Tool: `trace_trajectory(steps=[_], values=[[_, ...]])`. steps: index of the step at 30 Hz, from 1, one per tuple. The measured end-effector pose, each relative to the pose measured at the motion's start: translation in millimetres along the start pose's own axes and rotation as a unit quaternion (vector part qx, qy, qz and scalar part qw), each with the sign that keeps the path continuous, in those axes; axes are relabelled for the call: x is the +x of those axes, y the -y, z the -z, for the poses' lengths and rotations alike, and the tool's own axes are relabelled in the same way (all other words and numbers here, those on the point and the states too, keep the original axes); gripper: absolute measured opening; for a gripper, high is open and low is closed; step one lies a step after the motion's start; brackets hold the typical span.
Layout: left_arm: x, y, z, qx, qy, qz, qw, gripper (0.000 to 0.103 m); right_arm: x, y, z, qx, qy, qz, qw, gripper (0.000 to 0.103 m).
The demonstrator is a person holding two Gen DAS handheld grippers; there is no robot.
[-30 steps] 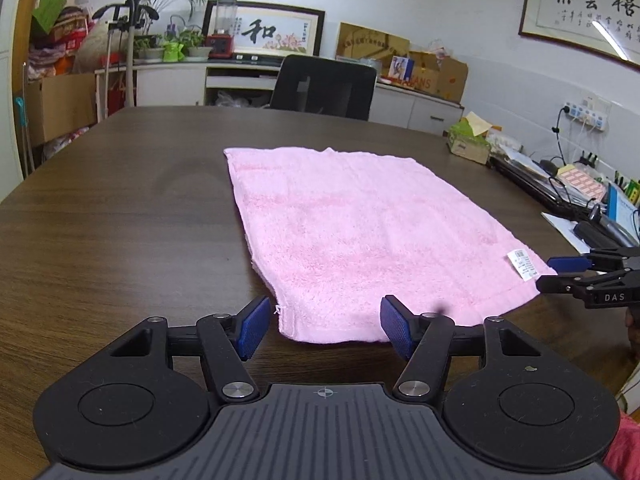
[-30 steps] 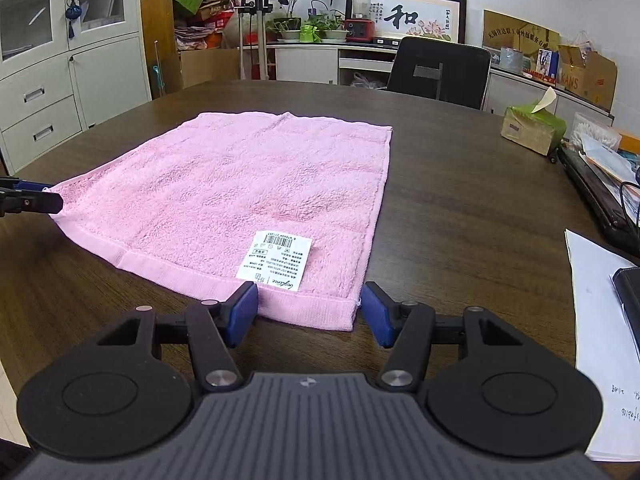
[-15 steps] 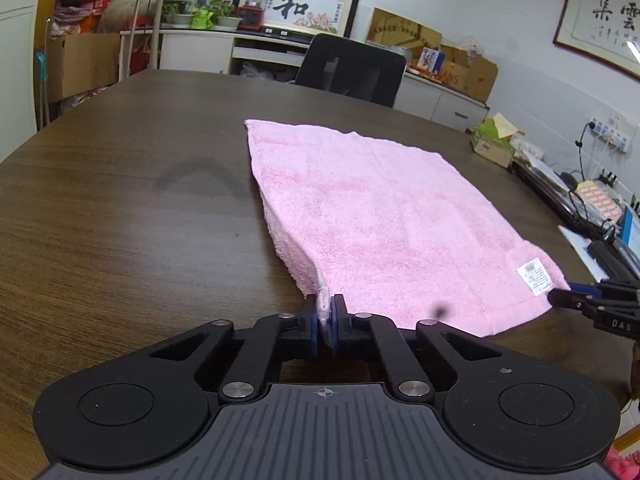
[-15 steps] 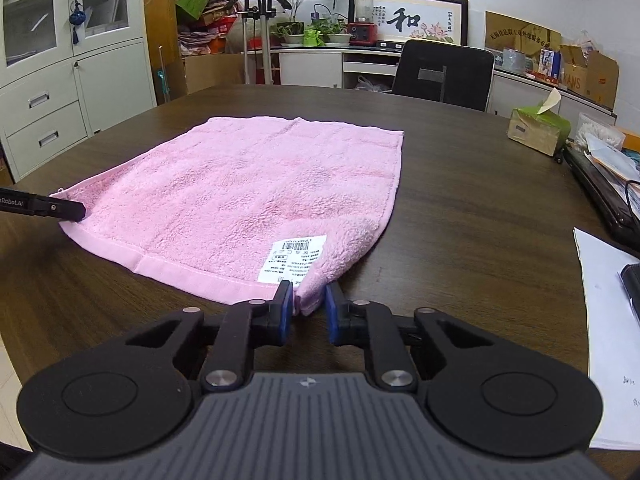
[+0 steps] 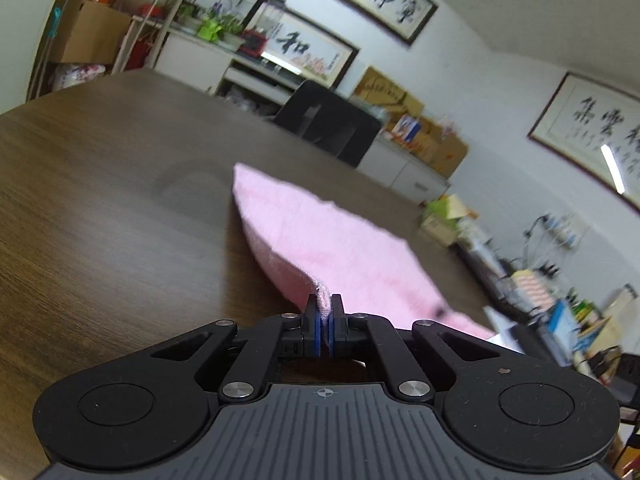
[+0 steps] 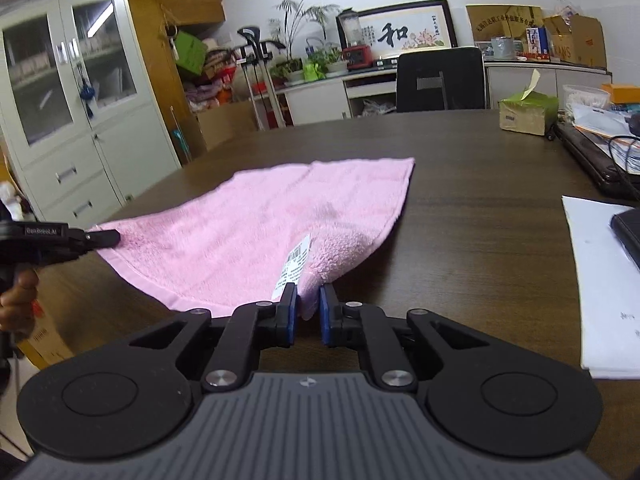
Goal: Fold towel
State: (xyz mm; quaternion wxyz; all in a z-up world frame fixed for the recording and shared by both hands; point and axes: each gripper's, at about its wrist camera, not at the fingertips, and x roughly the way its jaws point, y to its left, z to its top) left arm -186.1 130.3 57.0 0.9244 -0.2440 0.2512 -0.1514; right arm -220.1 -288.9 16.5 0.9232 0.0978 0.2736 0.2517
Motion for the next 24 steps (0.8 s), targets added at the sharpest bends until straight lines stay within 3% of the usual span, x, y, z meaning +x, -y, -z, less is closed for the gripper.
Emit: trace_trajectory(steps=[4, 7, 11, 18, 24], values=[[-24.2, 14.4, -10.1, 0.0, 0.033, 0.028, 0.9991, 0.002, -29.7, -1.7, -4.5, 0.021, 0.032, -0.015, 0.999, 0.012], [-18.5, 22.3, -19.0, 0.004, 0.042, 0.03, 0.9986, 0.003, -42.6, 4.8, -15.2, 0.047, 0.062, -0.035, 0.996, 0.012], [2.5, 28.4, -34.5, 0.007, 0.051, 0.02, 0.9985, 0.003, -28.9, 17.5, -39.0, 0.067, 0.09, -0.04, 0.993, 0.012], [67.2, 13.8, -71.1, -0.025, 0.033, -0.037, 0.9985, 0.003, 29.0, 46.2, -78.5, 0.115, 0.126, -0.02, 0.985, 0.012], [128.1, 1.2, -88.5, -0.022, 0.005, -0.104, 0.9943, 0.003, 82.9, 61.9, -95.7, 0.124, 0.111, 0.021, 0.986, 0.012]])
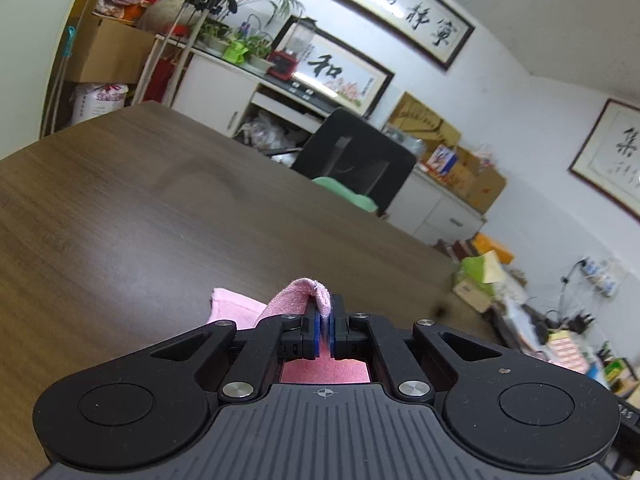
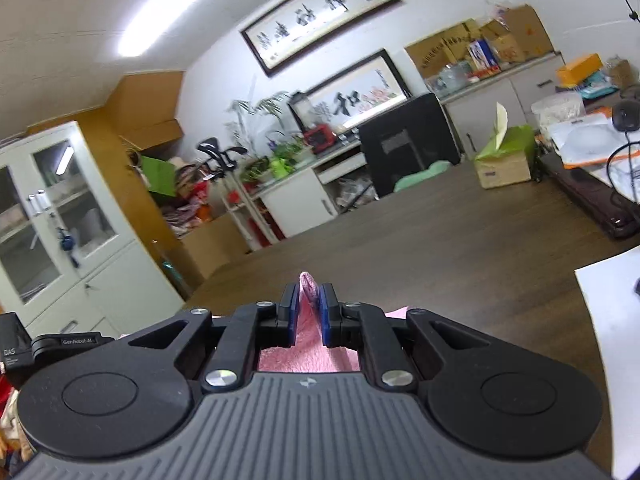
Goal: Fold towel
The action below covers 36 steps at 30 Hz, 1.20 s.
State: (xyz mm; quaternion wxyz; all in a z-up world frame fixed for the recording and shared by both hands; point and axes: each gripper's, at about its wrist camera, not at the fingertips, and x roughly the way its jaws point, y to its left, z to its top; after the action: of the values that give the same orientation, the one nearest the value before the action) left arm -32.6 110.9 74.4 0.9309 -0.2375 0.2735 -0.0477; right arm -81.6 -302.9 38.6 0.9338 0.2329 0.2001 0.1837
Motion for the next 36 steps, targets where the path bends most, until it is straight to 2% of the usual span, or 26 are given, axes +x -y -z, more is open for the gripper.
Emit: trace_trajectory(steps=[5, 8, 10, 14, 18, 21, 22, 23, 25, 30, 32, 33, 35, 36], values=[[40.4, -16.7, -5.6, -0.023, -0.034, -0.039, 0.9984, 0.004, 49.9, 12.8, -0.9, 0.002, -0.025, 0.036, 0.999, 0.012], [60.3, -27.4, -3.4, -0.032, -0.048, -0.051, 0.9971, 0.004, 74.5, 18.5, 2.5, 0.003, -0.048, 0.036, 0.998, 0.013], [69.3, -31.9, -1.8, -0.033, -0.056, -0.055, 0.9964, 0.004, 83.4, 18.2, 5.4, 0.0, -0.064, 0.036, 0.997, 0.015], [75.9, -32.5, -1.2, -0.022, -0.067, -0.052, 0.9962, 0.005, 93.1, 21.2, 11.9, -0.017, -0.082, 0.063, 0.994, 0.021], [78.2, -33.5, -4.1, -0.024, -0.07, -0.054, 0.9958, 0.006, 96.4, 31.0, 12.7, 0.004, -0.098, 0.069, 0.993, 0.023], [75.8, -36.9, -4.2, -0.028, -0.064, -0.059, 0.9958, 0.006, 97.1, 31.0, 16.3, 0.007, -0.111, 0.061, 0.992, 0.034], [75.7, -38.6, -4.4, -0.031, -0.062, -0.062, 0.9957, 0.006, 97.8, 28.7, 18.1, -0.002, -0.115, 0.067, 0.991, 0.04], [76.1, -39.5, -4.4, -0.033, -0.062, -0.063, 0.9955, 0.006, 98.4, 26.4, 19.9, -0.011, -0.118, 0.073, 0.99, 0.052], [77.4, -40.4, -3.9, -0.037, -0.065, -0.064, 0.9951, 0.006, 98.3, 22.7, 21.7, -0.024, -0.123, 0.076, 0.989, 0.057], [79.2, -39.5, -1.7, -0.036, -0.065, -0.067, 0.995, 0.007, 109.6, 24.2, 20.0, -0.03, -0.144, 0.071, 0.987, 0.055], [79.4, -40.3, -1.4, -0.038, -0.065, -0.065, 0.995, 0.007, 116.1, 25.4, 19.1, -0.038, -0.154, 0.071, 0.985, 0.041], [79.7, -41.2, -1.7, -0.04, -0.065, -0.064, 0.9951, 0.007, 117.6, 25.5, 18.7, -0.039, -0.156, 0.07, 0.984, 0.038], [80.4, -42.8, -2.1, -0.043, -0.065, -0.061, 0.9951, 0.007, 118.9, 25.0, 18.2, -0.041, -0.157, 0.067, 0.985, 0.018], [80.4, -44.0, -2.4, -0.045, -0.064, -0.061, 0.9951, 0.007, 117.8, 23.6, 17.8, -0.046, -0.152, 0.066, 0.985, 0.014]])
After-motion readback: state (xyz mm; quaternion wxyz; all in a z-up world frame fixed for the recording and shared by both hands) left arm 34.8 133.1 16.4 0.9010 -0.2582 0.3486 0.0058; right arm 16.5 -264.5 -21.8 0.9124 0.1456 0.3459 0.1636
